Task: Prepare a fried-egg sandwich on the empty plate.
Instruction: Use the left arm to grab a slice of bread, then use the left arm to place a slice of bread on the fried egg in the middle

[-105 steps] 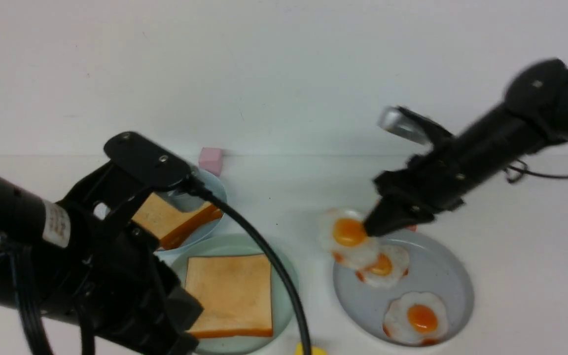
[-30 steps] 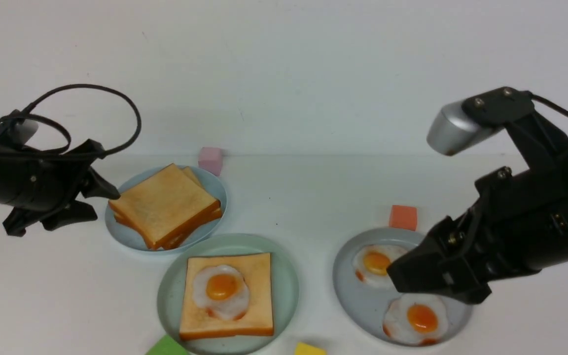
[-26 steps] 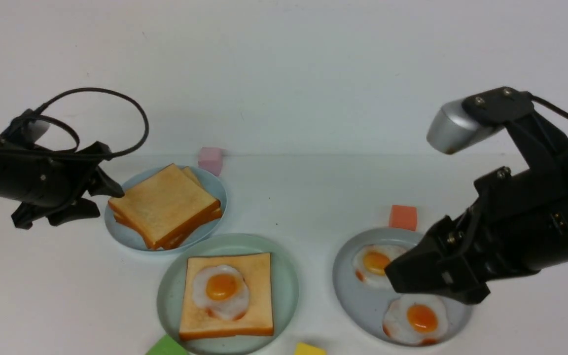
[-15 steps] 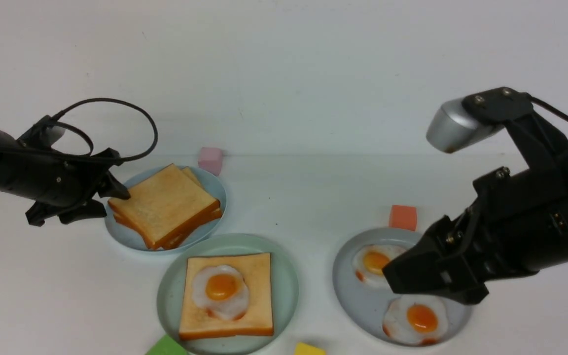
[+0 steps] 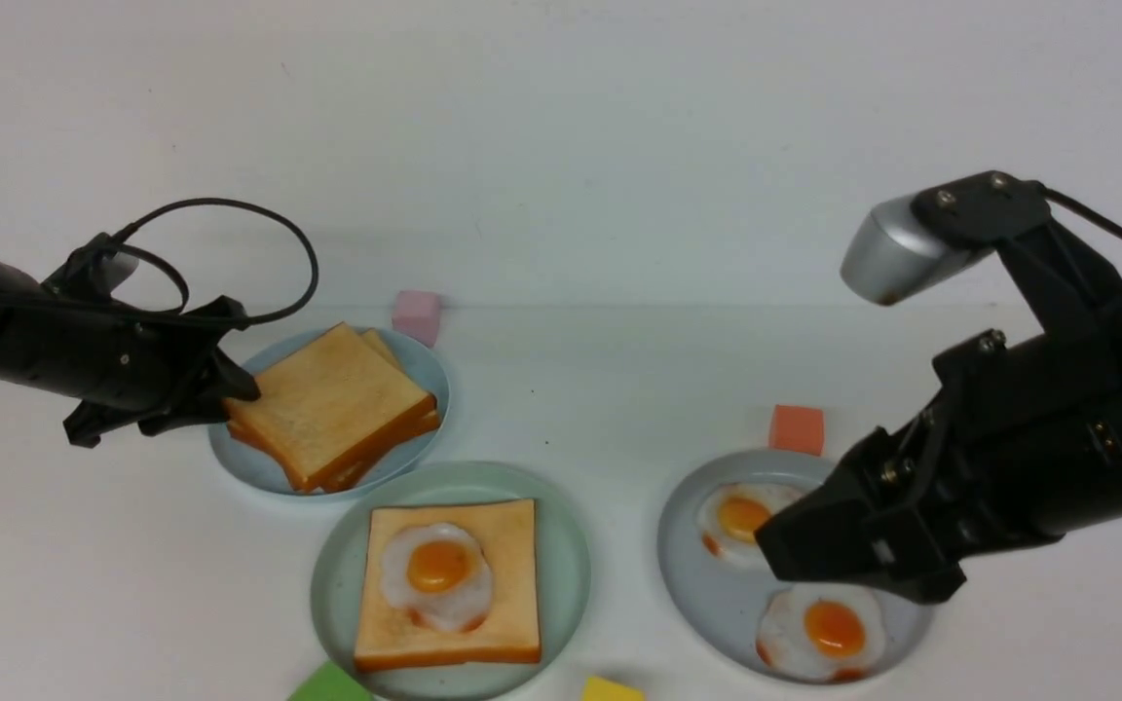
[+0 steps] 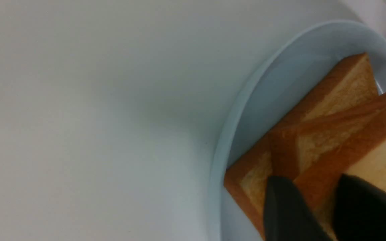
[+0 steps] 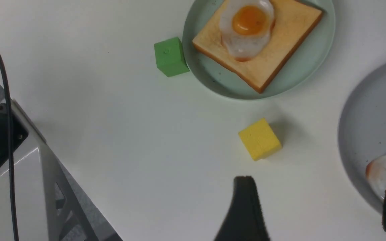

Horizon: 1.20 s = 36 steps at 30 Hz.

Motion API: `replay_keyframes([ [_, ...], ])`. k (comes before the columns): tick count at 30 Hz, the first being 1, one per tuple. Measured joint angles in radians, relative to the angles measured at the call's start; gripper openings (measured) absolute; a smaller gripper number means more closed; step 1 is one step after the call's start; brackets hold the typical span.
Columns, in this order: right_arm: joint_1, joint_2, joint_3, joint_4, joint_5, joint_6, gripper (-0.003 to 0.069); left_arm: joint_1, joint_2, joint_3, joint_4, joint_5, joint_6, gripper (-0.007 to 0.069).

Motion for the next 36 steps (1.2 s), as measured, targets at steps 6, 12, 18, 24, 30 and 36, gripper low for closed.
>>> replay_keyframes([
  [6, 0.000, 0.000, 0.000, 0.001, 0.012, 0.000, 0.0528, 0.006, -0.015, 0.000, -0.004, 0.020, 0.005, 0.0031],
  [12, 0.000, 0.000, 0.000, 0.001, 0.033, 0.000, 0.0528, 0.056, -0.121, 0.000, -0.002, 0.096, 0.124, 0.0031],
  [18, 0.000, 0.000, 0.000, 0.001, 0.059, 0.000, 0.0528, 0.068, -0.191, 0.000, -0.061, 0.318, 0.426, 0.0031],
  [24, 0.000, 0.000, 0.000, 0.001, 0.059, -0.001, 0.0528, -0.031, -0.188, 0.063, -0.090, 0.438, 0.575, 0.0031],
  [30, 0.000, 0.000, 0.000, 0.001, 0.049, -0.001, 0.0528, -0.095, -0.134, 0.115, -0.092, 0.452, 0.595, 0.0031],
  [36, 0.000, 0.000, 0.000, 0.001, 0.047, -0.001, 0.0528, -0.100, -0.074, 0.122, -0.107, 0.432, 0.596, 0.0031],
])
